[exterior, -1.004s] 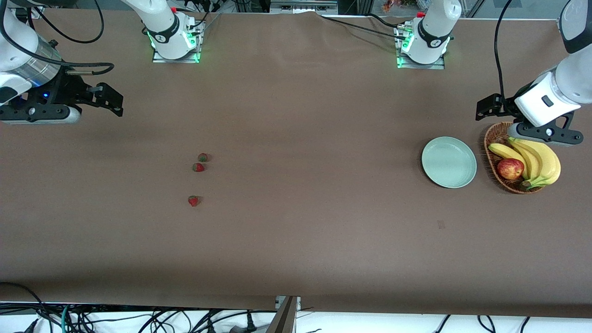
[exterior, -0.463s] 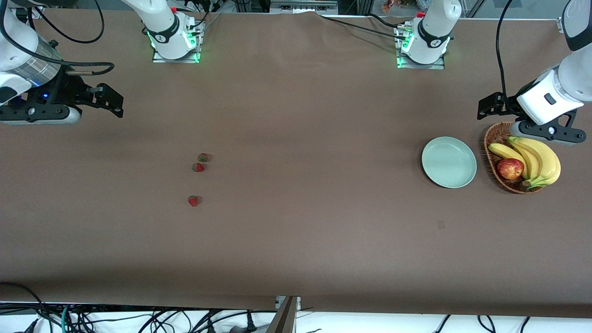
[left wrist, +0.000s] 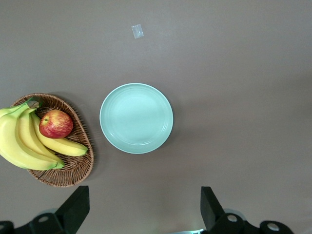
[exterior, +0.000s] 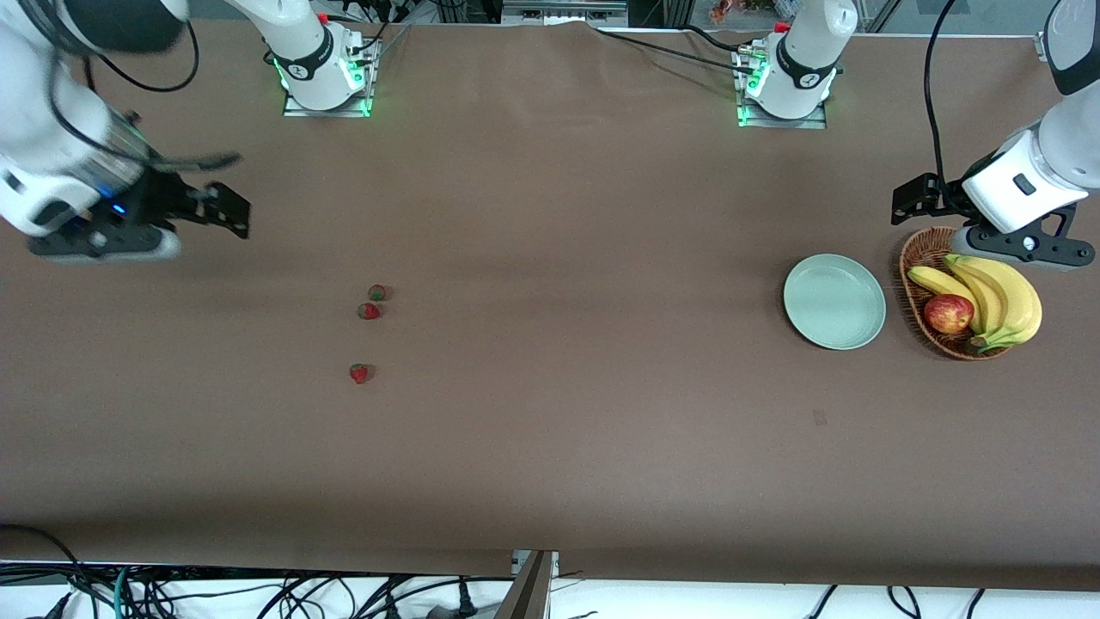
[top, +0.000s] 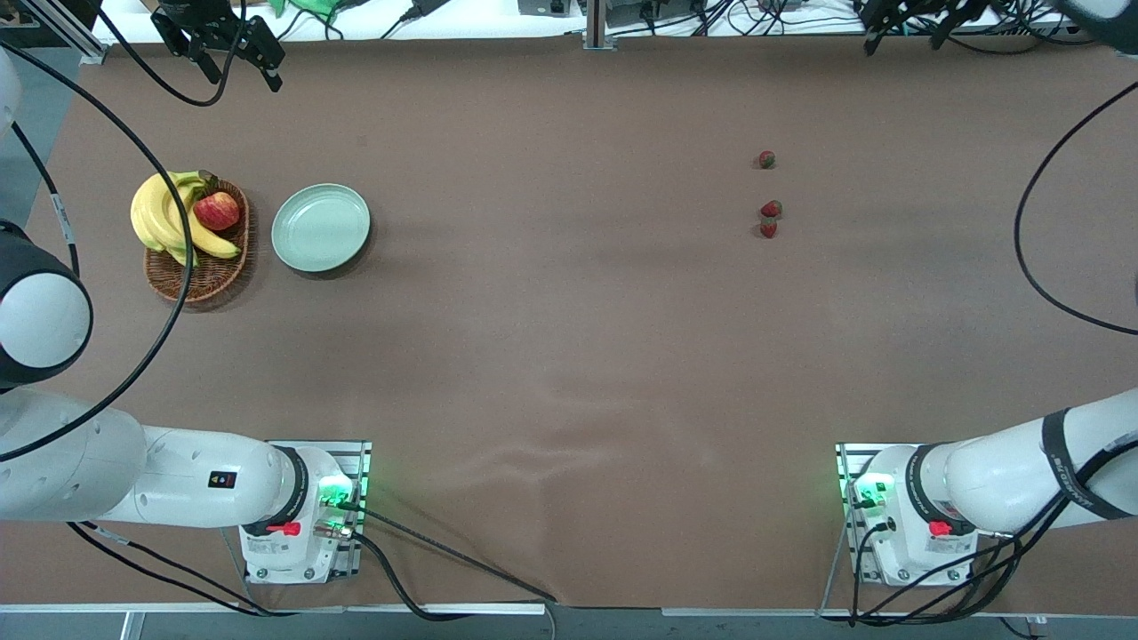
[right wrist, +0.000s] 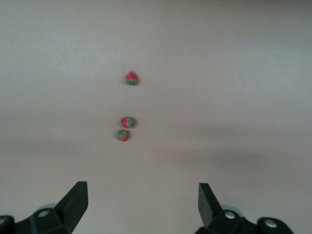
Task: Collect all strawberries into plate
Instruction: 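Reach down and grasp the first strawberry with the right gripper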
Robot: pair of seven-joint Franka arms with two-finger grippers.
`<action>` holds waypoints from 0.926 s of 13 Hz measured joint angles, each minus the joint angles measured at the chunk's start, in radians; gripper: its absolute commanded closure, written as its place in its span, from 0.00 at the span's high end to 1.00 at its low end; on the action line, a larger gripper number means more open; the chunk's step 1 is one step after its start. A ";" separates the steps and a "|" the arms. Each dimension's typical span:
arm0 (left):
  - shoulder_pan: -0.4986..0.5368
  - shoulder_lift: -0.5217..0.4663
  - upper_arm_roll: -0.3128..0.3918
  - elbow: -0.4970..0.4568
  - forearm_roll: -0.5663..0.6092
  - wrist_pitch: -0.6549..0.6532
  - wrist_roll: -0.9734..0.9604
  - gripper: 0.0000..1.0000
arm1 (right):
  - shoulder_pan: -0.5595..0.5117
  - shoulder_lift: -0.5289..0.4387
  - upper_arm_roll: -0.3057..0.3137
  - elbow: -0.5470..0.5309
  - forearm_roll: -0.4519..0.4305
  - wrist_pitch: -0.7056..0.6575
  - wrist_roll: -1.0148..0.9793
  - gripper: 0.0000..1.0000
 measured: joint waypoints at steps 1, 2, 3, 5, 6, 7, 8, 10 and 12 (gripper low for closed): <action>0.000 0.000 0.000 0.000 0.000 0.001 0.000 1.00 | 0.005 0.050 0.002 -0.005 0.000 0.018 -0.008 1.00; 0.000 0.000 0.000 0.000 0.000 0.001 0.000 1.00 | 0.009 0.100 0.003 -0.017 0.000 0.050 -0.011 1.00; 0.000 0.000 0.000 0.000 0.000 0.001 0.000 1.00 | 0.010 0.146 0.004 -0.033 0.000 0.104 -0.013 1.00; 0.000 0.000 0.000 0.000 0.000 0.003 -0.001 1.00 | 0.011 0.223 0.005 -0.073 0.000 0.233 -0.015 1.00; 0.000 0.000 0.000 -0.001 0.000 0.007 -0.003 1.00 | 0.011 0.255 0.005 -0.090 0.000 0.288 -0.015 1.00; 0.000 0.000 0.000 -0.002 0.000 0.012 -0.007 1.00 | 0.011 0.289 0.005 -0.102 0.000 0.338 -0.015 0.98; 0.000 0.000 0.000 -0.002 0.000 0.014 -0.015 1.00 | 0.011 0.324 0.005 -0.109 0.001 0.386 -0.015 0.98; 0.000 0.000 0.000 -0.002 0.000 0.019 -0.024 1.00 | 0.011 0.397 0.005 -0.111 0.019 0.476 -0.015 0.98; 0.000 0.001 0.000 -0.003 0.000 0.024 -0.031 1.00 | 0.013 0.448 0.006 -0.110 0.040 0.535 -0.015 0.94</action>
